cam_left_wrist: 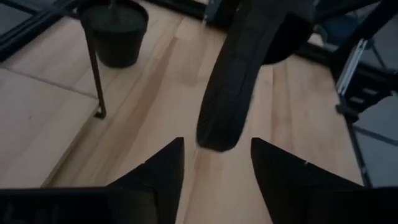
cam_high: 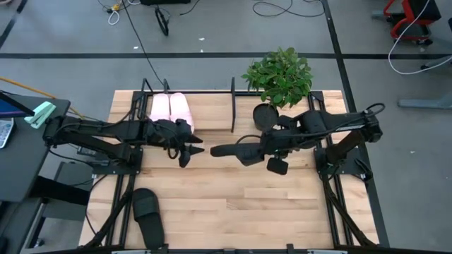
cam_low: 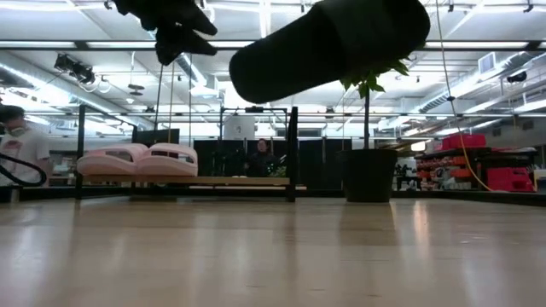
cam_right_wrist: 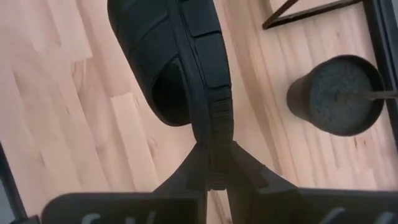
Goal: Pick and place slides into the shelf
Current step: Put the top black slide on the shelf
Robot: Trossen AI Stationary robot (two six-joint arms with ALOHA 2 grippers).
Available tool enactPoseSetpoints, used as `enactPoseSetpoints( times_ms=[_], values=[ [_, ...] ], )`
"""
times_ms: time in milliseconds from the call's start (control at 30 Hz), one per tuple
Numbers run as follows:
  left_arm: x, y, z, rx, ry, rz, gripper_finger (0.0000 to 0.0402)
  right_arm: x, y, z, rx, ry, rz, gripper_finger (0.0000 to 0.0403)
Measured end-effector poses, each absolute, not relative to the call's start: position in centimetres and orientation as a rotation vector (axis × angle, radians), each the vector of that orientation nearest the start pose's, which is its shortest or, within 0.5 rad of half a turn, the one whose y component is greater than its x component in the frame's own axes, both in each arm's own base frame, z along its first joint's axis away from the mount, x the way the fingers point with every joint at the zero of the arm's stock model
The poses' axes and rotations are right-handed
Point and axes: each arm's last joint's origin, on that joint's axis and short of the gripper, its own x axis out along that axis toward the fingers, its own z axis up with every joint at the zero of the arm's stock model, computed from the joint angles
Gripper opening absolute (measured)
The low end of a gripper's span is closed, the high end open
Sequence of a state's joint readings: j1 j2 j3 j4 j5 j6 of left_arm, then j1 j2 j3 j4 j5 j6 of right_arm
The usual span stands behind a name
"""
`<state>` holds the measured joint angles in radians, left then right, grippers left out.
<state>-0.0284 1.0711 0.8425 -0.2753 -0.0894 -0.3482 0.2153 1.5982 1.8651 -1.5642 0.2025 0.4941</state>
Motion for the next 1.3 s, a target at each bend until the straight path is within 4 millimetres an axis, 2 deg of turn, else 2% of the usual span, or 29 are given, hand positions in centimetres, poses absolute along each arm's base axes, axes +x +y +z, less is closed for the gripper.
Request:
enactPoseSetpoints(
  times_ms=[233,433,567,700,800,867,1067,1200,1300],
  values=[
    [22.5,-0.7,28.3,-0.356,0.575,0.228,0.0227,26.2,5.0,42.1,0.215,1.108,-0.328,0.0032],
    [22.9,-2.1,29.4,-0.291,0.403,0.338,0.0221,25.9,4.7,44.3,0.246,1.006,-0.338,0.0032],
    [22.5,-3.7,29.5,-0.227,0.341,0.466,0.0207,25.5,4.4,45.0,0.275,0.968,-0.364,0.0031],
    [21.4,-5.1,27.3,-0.282,0.274,0.557,0.0193,25.3,4.3,45.4,0.275,0.947,-0.371,0.0031],
    [20.6,-6.1,25.0,-0.376,0.185,0.539,0.0187,25.3,4.3,45.5,0.275,0.944,-0.372,0.0031],
    [20.3,-6.5,24.4,-0.438,0.088,0.493,0.0184,25.3,4.3,45.4,0.275,0.946,-0.371,0.0031],
    [19.4,-5.6,24.1,-0.521,-0.230,0.437,0.0186,25.8,4.3,45.7,0.288,0.904,-0.346,0.0031],
    [18.8,-4.6,24.0,-0.540,-0.327,0.419,0.0187,25.9,3.9,45.7,0.292,0.898,-0.345,0.0031],
    [19.0,-4.2,24.0,-0.544,-0.334,0.380,0.0184,26.1,3.7,45.8,0.302,0.886,-0.335,0.0031]
  ],
)
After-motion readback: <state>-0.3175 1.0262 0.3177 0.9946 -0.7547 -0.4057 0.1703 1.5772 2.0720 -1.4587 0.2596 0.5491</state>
